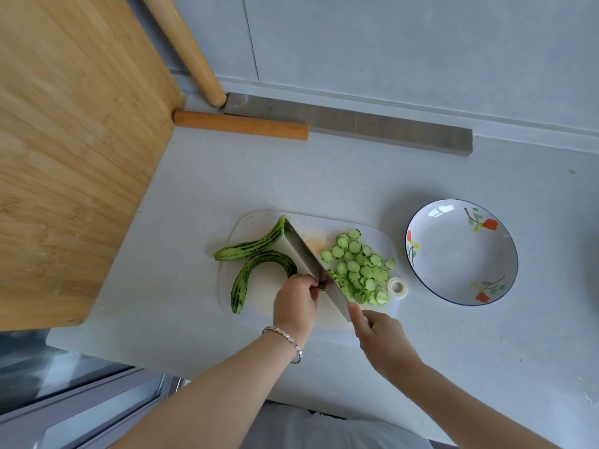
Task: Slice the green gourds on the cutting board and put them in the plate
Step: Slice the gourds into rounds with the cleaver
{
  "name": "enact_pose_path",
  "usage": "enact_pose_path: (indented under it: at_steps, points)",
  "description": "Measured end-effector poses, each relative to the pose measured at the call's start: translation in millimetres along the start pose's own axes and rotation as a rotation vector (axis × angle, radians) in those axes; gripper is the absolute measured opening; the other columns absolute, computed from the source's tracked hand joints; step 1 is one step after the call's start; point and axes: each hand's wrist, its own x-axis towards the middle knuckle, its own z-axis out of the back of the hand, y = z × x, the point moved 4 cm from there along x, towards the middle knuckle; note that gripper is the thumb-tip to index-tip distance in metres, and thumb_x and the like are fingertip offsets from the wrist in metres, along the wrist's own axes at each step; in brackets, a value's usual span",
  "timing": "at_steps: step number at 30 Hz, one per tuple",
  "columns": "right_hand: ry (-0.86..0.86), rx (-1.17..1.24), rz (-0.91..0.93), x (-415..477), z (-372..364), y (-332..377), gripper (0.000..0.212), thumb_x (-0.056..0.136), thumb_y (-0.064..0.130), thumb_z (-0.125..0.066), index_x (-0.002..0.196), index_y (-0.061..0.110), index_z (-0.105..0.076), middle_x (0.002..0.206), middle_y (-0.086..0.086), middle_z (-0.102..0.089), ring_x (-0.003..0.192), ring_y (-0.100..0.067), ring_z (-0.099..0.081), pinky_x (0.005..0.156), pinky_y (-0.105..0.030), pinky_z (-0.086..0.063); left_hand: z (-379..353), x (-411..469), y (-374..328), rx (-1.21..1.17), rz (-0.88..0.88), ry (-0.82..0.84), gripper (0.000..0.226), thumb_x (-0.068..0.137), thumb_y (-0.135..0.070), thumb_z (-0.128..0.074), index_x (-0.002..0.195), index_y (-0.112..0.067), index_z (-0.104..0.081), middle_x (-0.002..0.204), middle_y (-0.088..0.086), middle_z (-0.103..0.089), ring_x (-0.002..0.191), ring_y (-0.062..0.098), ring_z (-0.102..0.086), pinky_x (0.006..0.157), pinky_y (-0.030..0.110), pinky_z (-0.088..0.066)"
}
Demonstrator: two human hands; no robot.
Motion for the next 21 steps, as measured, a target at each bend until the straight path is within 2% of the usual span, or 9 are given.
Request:
enact_pose_path:
  at_steps: [2,5,8,12,16,21]
  points:
    - [0.014,0.067,-0.031,3,-2,-1,0.053,0.092,0.056,-0.035,0.064,0.011,-0.036,0.058,-0.005,-0.036,0.052,-0.018,-0.031,0.054,-0.027,-0.029,1,1,-1,0.008,-0.010,0.005,0.015,0.090,-0.014,-0.057,0.097,-0.011,-0.071,0.096,0.004,-0.067,0.084,0.019,-0.062,0.069,0.022,-0.045]
    - [0.076,0.337,-0.154,3,-3,-1,0.054,0.093,0.054,-0.036,0.060,0.011,-0.036,0.043,0.002,-0.029,0.037,-0.013,-0.023,0.042,-0.019,-0.023,2,1,-4,0.041,-0.022,0.028,0.013,0.088,-0.016,-0.059,0.096,-0.011,-0.068,0.094,0.005,-0.064,0.084,0.021,-0.061,0.068,0.026,-0.046]
    - [0.133,0.463,-0.214,2,-1,1,0.054,0.094,0.054,-0.036,0.058,0.013,-0.032,0.043,0.002,-0.023,0.035,-0.011,-0.018,0.042,-0.017,-0.017,3,1,-10,0.099,-0.048,0.061,0.012,0.088,-0.017,-0.059,0.096,-0.010,-0.064,0.095,0.005,-0.060,0.083,0.022,-0.059,0.065,0.024,-0.043]
    - [0.112,0.501,-0.200,-1,9,0,0.054,0.093,0.054,-0.036,0.058,0.013,-0.032,0.043,0.002,-0.023,0.036,-0.011,-0.017,0.042,-0.017,-0.017,4,3,-22,0.171,-0.104,0.103,0.009,0.087,-0.016,-0.057,0.094,-0.010,-0.056,0.095,0.004,-0.058,0.084,0.021,-0.057,0.063,0.023,-0.040]
    - [0.080,0.478,-0.175,1,18,6,0.053,0.093,0.054,-0.037,0.062,0.011,-0.035,0.040,0.005,-0.027,0.034,-0.011,-0.021,0.040,-0.017,-0.020,19,23,-29,0.235,-0.135,-0.002,0.008,0.087,-0.012,-0.055,0.095,-0.009,-0.057,0.095,0.003,-0.055,0.080,0.020,-0.054,0.062,0.027,-0.045]
    - [0.059,0.463,-0.175,2,24,9,0.054,0.093,0.055,-0.038,0.060,0.012,-0.036,0.037,0.007,-0.030,0.031,-0.009,-0.024,0.039,-0.017,-0.023,41,63,-23,0.305,-0.143,-0.062,0.022,0.084,0.004,-0.051,0.102,-0.002,-0.063,0.099,0.013,-0.061,0.092,0.029,-0.057,0.071,0.036,-0.049]
